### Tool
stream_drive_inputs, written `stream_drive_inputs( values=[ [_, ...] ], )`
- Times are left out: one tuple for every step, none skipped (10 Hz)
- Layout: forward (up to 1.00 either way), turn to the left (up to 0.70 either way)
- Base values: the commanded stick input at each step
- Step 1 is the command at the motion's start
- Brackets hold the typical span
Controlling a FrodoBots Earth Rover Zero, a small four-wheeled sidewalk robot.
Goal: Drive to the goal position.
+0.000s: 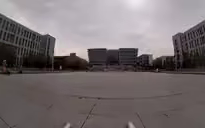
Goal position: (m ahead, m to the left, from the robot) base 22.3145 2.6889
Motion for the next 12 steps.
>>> stream_drive_inputs(
  values=[
    [0.7,0.0],
    [0.7,0.0],
    [0.7,0.0],
    [0.7,0.0],
    [0.7,0.0],
    [0.7,0.0],
    [0.7,0.0],
    [0.7,0.0],
    [0.7,0.0],
    [0.7,0.0],
    [0.7,0.0],
    [0.7,0.0]
  ],
)
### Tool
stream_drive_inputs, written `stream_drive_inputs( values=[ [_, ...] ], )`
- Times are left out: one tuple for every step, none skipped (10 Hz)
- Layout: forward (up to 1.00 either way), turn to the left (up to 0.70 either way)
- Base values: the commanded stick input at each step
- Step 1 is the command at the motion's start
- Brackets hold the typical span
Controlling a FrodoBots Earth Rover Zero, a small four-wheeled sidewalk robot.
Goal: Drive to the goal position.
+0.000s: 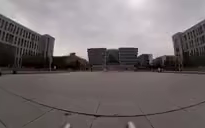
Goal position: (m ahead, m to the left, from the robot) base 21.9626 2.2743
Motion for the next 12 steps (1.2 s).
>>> stream_drive_inputs(
  values=[
    [0.7,0.0],
    [0.7,0.0],
    [0.7,0.0],
    [0.7,0.0],
    [0.7,0.0],
    [0.7,0.0],
    [0.7,0.0],
    [0.7,0.0],
    [0.7,0.0],
    [0.7,0.0],
    [0.7,0.0],
    [0.7,0.0]
  ],
)
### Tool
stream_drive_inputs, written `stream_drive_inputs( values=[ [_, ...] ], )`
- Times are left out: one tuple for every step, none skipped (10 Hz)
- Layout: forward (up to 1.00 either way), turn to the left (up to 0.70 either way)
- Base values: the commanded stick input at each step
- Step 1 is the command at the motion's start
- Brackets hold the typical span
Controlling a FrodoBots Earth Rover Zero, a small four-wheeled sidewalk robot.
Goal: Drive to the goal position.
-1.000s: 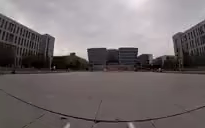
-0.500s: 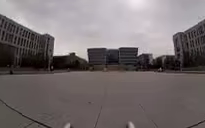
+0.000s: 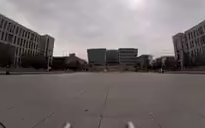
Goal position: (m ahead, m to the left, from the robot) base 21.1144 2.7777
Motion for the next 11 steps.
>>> stream_drive_inputs(
  values=[
    [0.7,0.0],
    [0.7,0.0],
    [0.7,0.0],
    [0.7,0.0],
    [0.7,0.0],
    [0.7,0.0],
    [0.7,0.0],
    [0.7,0.0],
    [0.7,0.0],
    [0.7,0.0],
    [0.7,0.0]
  ],
)
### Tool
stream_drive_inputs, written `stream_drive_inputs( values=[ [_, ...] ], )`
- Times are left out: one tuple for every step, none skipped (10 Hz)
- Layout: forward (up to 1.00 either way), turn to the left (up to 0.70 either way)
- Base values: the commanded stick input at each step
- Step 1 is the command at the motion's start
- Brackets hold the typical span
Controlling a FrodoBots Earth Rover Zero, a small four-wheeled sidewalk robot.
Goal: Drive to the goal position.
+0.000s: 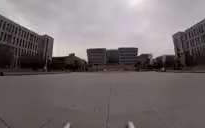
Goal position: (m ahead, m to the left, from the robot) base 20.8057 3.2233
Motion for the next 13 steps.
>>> stream_drive_inputs(
  values=[
    [0.7,0.0],
    [0.7,0.0],
    [0.7,0.0],
    [0.7,0.0],
    [0.7,0.0],
    [0.7,0.0],
    [0.7,0.0],
    [0.7,0.0],
    [0.7,0.0],
    [0.7,0.0],
    [0.7,0.0],
    [0.7,0.0],
    [0.7,0.0]
  ],
)
